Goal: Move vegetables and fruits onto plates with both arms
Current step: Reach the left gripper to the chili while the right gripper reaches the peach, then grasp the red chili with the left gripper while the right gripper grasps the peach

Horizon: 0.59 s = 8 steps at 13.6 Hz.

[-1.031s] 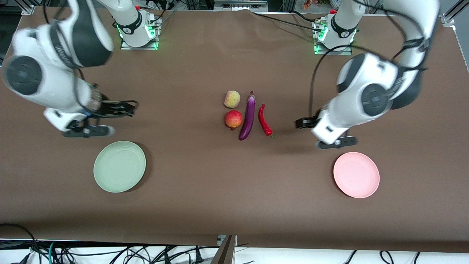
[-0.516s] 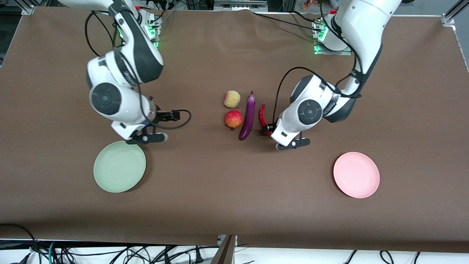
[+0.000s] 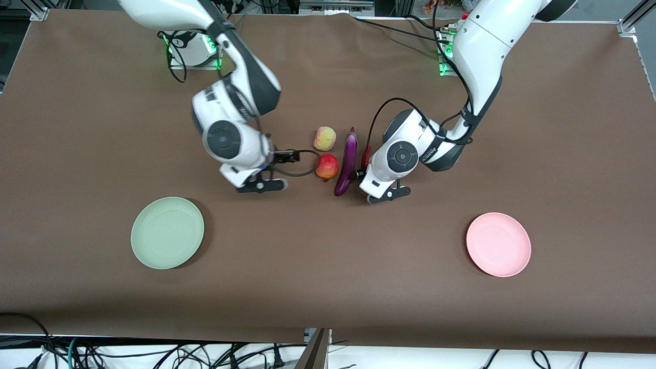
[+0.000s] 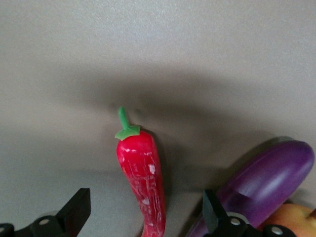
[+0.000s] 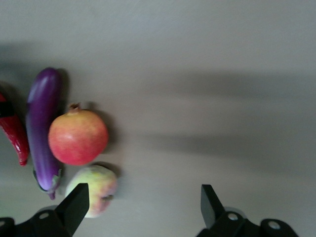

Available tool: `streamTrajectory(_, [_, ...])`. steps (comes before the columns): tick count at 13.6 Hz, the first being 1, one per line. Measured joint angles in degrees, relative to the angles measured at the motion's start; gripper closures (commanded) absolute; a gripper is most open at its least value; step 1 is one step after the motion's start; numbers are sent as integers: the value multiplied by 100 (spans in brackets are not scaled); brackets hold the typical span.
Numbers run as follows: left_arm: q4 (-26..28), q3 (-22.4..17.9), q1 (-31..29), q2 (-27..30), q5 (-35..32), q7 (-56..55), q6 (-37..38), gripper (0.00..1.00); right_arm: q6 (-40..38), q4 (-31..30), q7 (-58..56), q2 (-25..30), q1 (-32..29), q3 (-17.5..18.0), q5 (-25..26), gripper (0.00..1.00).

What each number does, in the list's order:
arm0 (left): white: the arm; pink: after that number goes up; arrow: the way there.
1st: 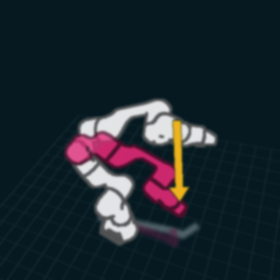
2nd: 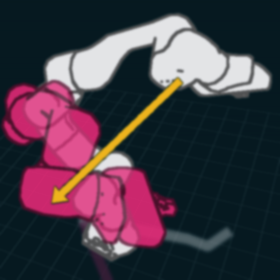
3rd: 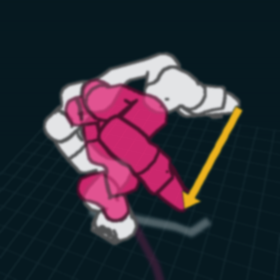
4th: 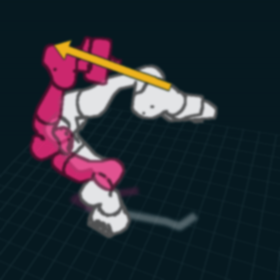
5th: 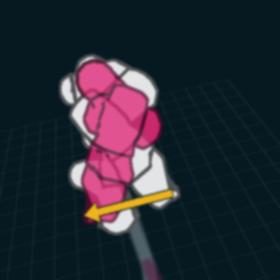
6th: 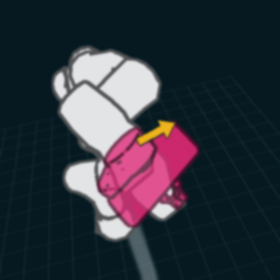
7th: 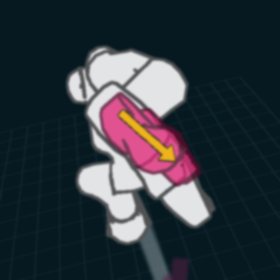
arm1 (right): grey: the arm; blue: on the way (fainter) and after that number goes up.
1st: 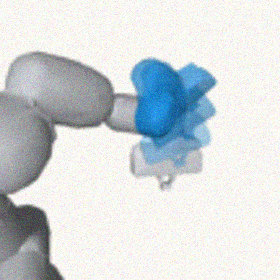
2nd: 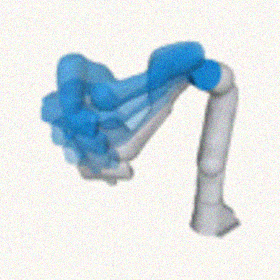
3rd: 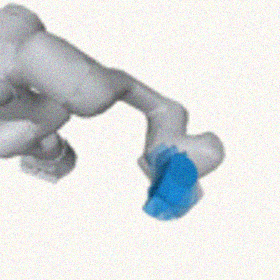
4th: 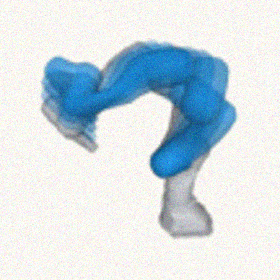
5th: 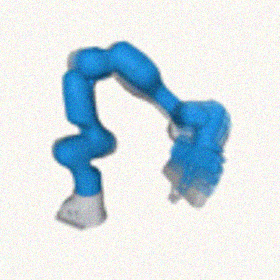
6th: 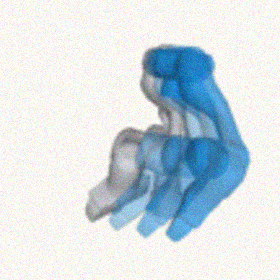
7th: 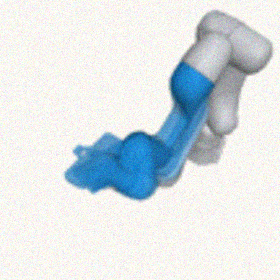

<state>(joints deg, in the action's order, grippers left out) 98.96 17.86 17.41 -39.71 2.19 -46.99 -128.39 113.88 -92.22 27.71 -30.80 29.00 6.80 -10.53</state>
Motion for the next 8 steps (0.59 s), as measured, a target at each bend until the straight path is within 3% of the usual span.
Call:
streamTrajectory(1, [1, -7, 0, -7, -11, 0, -31, 37, 161, -38, 165, -71, 173, 0, -1, 0])
streamTrajectory(2, [4, -9, 0, -42, -85, 0, -90, 70, 294, -64, 285, -144, 326, 0, -1, 0])
streamTrajectory(3, [6, -9, 0, -112, -247, -2, -137, 88, 398, -80, 373, -215, 458, -1, -3, 0])
streamTrajectory(4, [6, -11, -2, -188, -378, -3, -185, 99, 500, -88, 457, -287, 586, -1, -5, 0])
streamTrajectory(8, [-38, -10, -46, -208, -431, 29, -209, 100, 913, -105, 732, -611, 976, -3, -7, 0])
